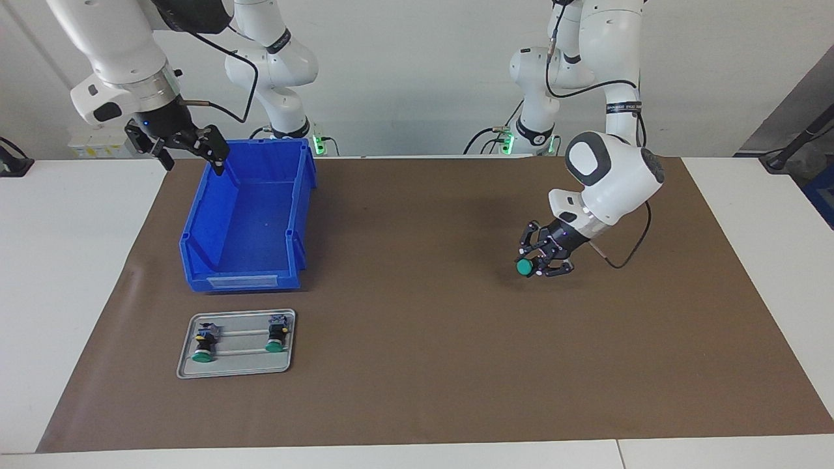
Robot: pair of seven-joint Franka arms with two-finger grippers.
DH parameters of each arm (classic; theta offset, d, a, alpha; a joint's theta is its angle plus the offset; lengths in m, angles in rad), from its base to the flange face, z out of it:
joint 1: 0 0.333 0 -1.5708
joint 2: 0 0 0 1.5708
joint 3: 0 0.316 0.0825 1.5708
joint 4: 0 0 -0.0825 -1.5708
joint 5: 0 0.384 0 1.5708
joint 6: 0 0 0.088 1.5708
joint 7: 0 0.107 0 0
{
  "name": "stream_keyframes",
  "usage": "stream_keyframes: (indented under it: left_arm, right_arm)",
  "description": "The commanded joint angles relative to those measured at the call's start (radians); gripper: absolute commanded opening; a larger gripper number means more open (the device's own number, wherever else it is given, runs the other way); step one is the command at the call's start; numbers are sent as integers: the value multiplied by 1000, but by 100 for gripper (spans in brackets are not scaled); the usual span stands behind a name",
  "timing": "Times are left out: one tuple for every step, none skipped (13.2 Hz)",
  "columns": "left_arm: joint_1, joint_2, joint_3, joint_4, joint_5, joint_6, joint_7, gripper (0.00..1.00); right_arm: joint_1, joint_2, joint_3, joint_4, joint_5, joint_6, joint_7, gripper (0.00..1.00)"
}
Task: Place and press button with both arms
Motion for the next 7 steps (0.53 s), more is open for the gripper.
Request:
stream_keyframes:
  left_arm:
    - [38, -73, -11, -98, -162, 38, 97, 0]
    - [38, -74, -11, -105, -243, 47, 135, 0]
    - [35, -85, -11, -130, -344, 64, 205, 0]
    - [29, -99, -11, -165, -450, 90, 297, 0]
    - [24, -108, -11, -189, -552, 101, 384, 0]
    - [19, -113, -11, -200, -625, 102, 444, 0]
    - [19, -113, -11, -202, -656, 102, 468, 0]
  right_arm:
    - [-3, -23, -3, -23, 21, 7, -24, 100]
    - [-1, -23, -2, -23, 21, 7, -24, 100]
    - [-1, -23, -3, -23, 21, 7, -24, 100]
    - [-3, -23, -3, -23, 21, 7, -24, 100]
    - [-3, -23, -3, -23, 21, 7, -24, 100]
    - [-3, -23, -3, -23, 21, 9, -24, 100]
    - [-3, -23, -3, -23, 21, 9, -24, 100]
